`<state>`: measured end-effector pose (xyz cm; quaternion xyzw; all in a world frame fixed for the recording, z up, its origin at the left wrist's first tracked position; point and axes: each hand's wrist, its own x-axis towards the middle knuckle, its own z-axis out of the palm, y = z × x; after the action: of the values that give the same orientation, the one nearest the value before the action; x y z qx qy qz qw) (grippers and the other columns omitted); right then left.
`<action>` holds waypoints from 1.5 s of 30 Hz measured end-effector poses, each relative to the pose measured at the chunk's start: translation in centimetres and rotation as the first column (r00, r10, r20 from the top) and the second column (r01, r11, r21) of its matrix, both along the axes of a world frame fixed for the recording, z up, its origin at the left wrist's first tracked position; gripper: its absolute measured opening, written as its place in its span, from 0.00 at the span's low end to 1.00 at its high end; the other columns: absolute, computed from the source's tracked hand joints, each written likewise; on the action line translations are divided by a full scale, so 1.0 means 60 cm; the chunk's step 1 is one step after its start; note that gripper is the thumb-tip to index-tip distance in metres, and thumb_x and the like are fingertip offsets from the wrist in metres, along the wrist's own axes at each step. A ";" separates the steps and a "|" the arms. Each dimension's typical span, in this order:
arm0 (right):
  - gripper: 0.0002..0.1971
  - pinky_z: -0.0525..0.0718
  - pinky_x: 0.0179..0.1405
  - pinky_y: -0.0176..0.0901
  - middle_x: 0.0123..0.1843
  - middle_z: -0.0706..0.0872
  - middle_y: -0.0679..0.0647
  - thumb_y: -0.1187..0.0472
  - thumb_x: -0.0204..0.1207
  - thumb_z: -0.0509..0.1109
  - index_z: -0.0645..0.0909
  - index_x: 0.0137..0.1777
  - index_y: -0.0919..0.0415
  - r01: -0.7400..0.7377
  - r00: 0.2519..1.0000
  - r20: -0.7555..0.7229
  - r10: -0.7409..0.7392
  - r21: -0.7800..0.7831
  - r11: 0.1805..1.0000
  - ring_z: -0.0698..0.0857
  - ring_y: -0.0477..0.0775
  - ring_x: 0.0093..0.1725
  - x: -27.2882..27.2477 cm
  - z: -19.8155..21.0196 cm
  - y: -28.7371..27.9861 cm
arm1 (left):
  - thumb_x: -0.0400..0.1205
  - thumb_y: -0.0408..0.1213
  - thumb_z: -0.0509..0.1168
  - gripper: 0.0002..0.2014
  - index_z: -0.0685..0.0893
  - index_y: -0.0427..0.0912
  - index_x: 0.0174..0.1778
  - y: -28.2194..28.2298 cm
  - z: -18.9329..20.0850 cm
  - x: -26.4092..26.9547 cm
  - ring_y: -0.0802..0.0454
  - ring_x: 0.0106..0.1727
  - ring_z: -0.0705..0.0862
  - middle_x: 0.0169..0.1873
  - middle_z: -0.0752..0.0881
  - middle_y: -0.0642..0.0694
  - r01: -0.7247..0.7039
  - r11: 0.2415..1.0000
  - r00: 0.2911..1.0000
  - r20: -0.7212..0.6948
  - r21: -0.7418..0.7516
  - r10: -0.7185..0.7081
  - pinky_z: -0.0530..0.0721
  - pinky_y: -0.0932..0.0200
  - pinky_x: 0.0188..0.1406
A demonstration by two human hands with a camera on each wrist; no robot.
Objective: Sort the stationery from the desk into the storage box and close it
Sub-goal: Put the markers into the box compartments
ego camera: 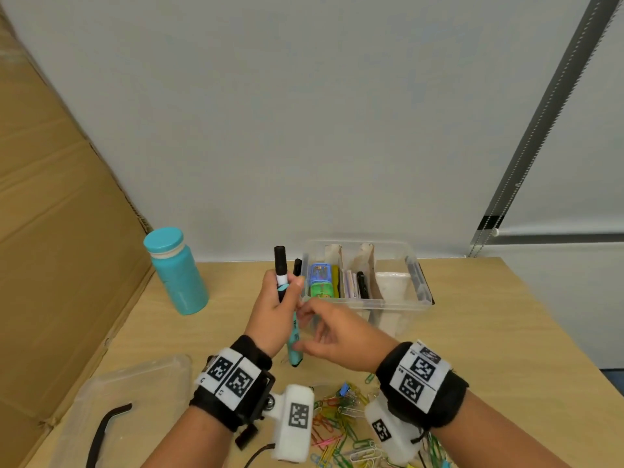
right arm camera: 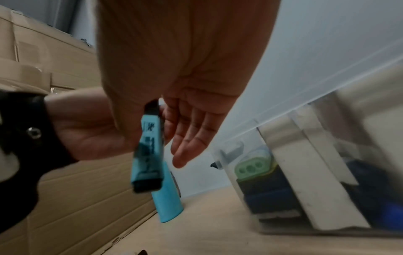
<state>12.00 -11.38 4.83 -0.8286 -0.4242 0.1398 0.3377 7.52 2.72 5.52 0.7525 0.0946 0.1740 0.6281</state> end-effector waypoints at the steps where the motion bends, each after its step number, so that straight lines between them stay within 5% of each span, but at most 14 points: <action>1: 0.18 0.83 0.40 0.32 0.48 0.78 0.35 0.48 0.75 0.72 0.74 0.62 0.51 0.011 1.000 -0.015 -0.011 0.030 0.999 0.83 0.41 0.40 -0.002 -0.004 0.003 | 0.85 0.40 0.59 0.05 0.73 0.42 0.51 -0.009 0.003 0.005 0.54 0.34 0.78 0.33 0.77 0.48 0.013 1.000 1.000 -0.002 -0.026 -0.013 0.79 0.55 0.38; 4: 0.13 0.77 0.36 0.27 0.42 0.75 0.35 0.53 0.77 0.71 0.71 0.57 0.47 0.049 0.998 -0.046 -0.044 0.106 0.993 0.79 0.40 0.37 -0.004 -0.011 0.001 | 0.85 0.40 0.59 0.06 0.71 0.43 0.54 -0.022 0.006 0.013 0.52 0.36 0.78 0.36 0.77 0.47 0.036 0.999 0.999 0.000 -0.024 -0.036 0.81 0.50 0.40; 7: 0.13 0.82 0.36 0.34 0.44 0.79 0.41 0.54 0.76 0.70 0.72 0.57 0.52 0.064 0.997 -0.060 -0.058 0.115 0.991 0.81 0.43 0.37 0.001 -0.010 -0.007 | 0.85 0.46 0.58 0.09 0.69 0.47 0.56 -0.026 0.005 0.013 0.50 0.44 0.83 0.43 0.81 0.46 0.056 0.998 0.998 0.034 0.009 -0.056 0.84 0.49 0.48; 11: 0.22 0.89 0.36 0.41 0.48 0.84 0.47 0.55 0.76 0.70 0.68 0.67 0.51 0.116 0.993 -0.035 -0.113 0.118 0.986 0.86 0.46 0.37 0.020 0.011 -0.030 | 0.82 0.56 0.50 0.18 0.69 0.50 0.61 -0.027 0.008 0.001 0.65 0.54 0.81 0.54 0.79 0.54 0.055 0.996 0.996 0.072 0.067 -0.060 0.78 0.75 0.47; 13: 0.21 0.89 0.41 0.39 0.50 0.83 0.46 0.57 0.78 0.69 0.66 0.67 0.49 0.216 0.975 0.004 -0.221 0.195 0.957 0.86 0.44 0.41 0.039 0.027 -0.047 | 0.86 0.49 0.47 0.14 0.70 0.50 0.63 -0.020 0.004 -0.007 0.74 0.47 0.79 0.48 0.78 0.60 0.050 0.995 0.996 0.072 0.087 -0.057 0.76 0.78 0.45; 15: 0.15 0.86 0.41 0.33 0.51 0.82 0.46 0.60 0.78 0.68 0.69 0.61 0.49 0.345 0.931 0.006 -0.366 0.318 0.883 0.86 0.42 0.44 0.063 0.037 -0.062 | 0.88 0.43 0.47 0.12 0.74 0.50 0.62 -0.008 -0.010 -0.011 0.71 0.40 0.77 0.40 0.76 0.60 0.040 0.988 0.998 0.051 0.149 -0.048 0.75 0.72 0.44; 18: 0.10 0.80 0.38 0.23 0.49 0.83 0.49 0.64 0.76 0.70 0.75 0.53 0.52 0.488 0.854 0.007 -0.521 0.338 0.805 0.86 0.45 0.45 0.106 0.029 -0.069 | 0.88 0.38 0.50 0.11 0.76 0.50 0.59 0.008 -0.034 -0.010 0.66 0.47 0.77 0.46 0.73 0.54 -0.004 0.968 1.000 0.014 0.251 0.001 0.72 0.74 0.48; 22: 0.08 0.84 0.50 0.42 0.51 0.85 0.55 0.69 0.75 0.69 0.80 0.51 0.58 0.536 0.826 0.099 -0.555 0.163 0.828 0.85 0.55 0.50 0.149 0.005 -0.043 | 0.86 0.35 0.55 0.09 0.78 0.48 0.59 0.011 -0.048 -0.008 0.77 0.50 0.70 0.49 0.68 0.50 -0.025 0.941 1.000 -0.009 0.339 0.030 0.65 0.86 0.51; 29: 0.18 0.83 0.56 0.46 0.60 0.83 0.60 0.76 0.76 0.61 0.77 0.61 0.58 0.459 0.886 0.023 -0.462 -0.168 0.872 0.83 0.59 0.60 0.179 -0.017 -0.019 | 0.83 0.37 0.63 0.12 0.83 0.50 0.61 0.033 -0.063 -0.016 0.62 0.56 0.74 0.50 0.75 0.56 -0.007 0.873 1.000 0.027 0.487 -0.007 0.69 0.79 0.52; 34: 0.11 0.79 0.46 0.31 0.57 0.85 0.54 0.69 0.81 0.58 0.77 0.58 0.57 0.552 0.823 0.050 -0.565 0.158 0.818 0.83 0.45 0.47 0.157 -0.020 -0.064 | 0.81 0.28 0.64 0.16 0.84 0.55 0.55 0.040 -0.045 -0.024 0.57 0.47 0.79 0.50 0.76 0.59 0.057 0.857 0.991 0.072 0.512 -0.109 0.76 0.75 0.43; 37: 0.13 0.74 0.53 0.26 0.60 0.81 0.49 0.66 0.79 0.61 0.76 0.61 0.56 0.612 0.690 0.237 -0.684 0.313 0.726 0.79 0.44 0.55 0.128 -0.032 -0.118 | 0.81 0.26 0.62 0.17 0.84 0.52 0.58 0.028 -0.018 -0.012 0.61 0.53 0.80 0.56 0.77 0.60 0.108 0.757 0.979 0.063 0.645 -0.193 0.79 0.73 0.51; 39: 0.16 0.75 0.66 0.39 0.67 0.77 0.52 0.63 0.79 0.61 0.74 0.67 0.57 0.667 0.592 0.378 -0.712 0.266 0.696 0.75 0.50 0.66 0.118 -0.059 -0.147 | 0.82 0.28 0.61 0.17 0.82 0.50 0.62 0.008 0.005 0.007 0.62 0.57 0.80 0.62 0.76 0.58 0.134 0.623 0.971 0.023 0.770 -0.237 0.79 0.70 0.58; 41: 0.23 0.70 0.76 0.51 0.75 0.72 0.56 0.56 0.81 0.57 0.68 0.75 0.60 0.731 0.573 0.396 -0.718 0.150 0.666 0.69 0.55 0.76 0.113 -0.088 -0.159 | 0.82 0.29 0.62 0.19 0.78 0.50 0.67 -0.020 0.027 0.037 0.55 0.60 0.80 0.67 0.74 0.54 0.165 0.423 0.964 -0.054 0.891 -0.261 0.81 0.64 0.60; 45: 0.27 0.66 0.79 0.52 0.82 0.63 0.60 0.53 0.84 0.49 0.58 0.81 0.63 0.762 0.599 0.270 -0.754 0.098 0.640 0.64 0.56 0.81 0.105 -0.110 -0.148 | 0.78 0.24 0.64 0.24 0.74 0.43 0.70 -0.069 0.043 0.114 0.46 0.59 0.80 0.68 0.72 0.44 0.287 0.035 0.930 -0.270 0.957 -0.252 0.84 0.53 0.57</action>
<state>18.30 -20.27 -1.74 -0.9454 -0.0749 -0.1323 0.2883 14.38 -1.39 8.12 0.9814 -0.1809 0.0608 -0.0203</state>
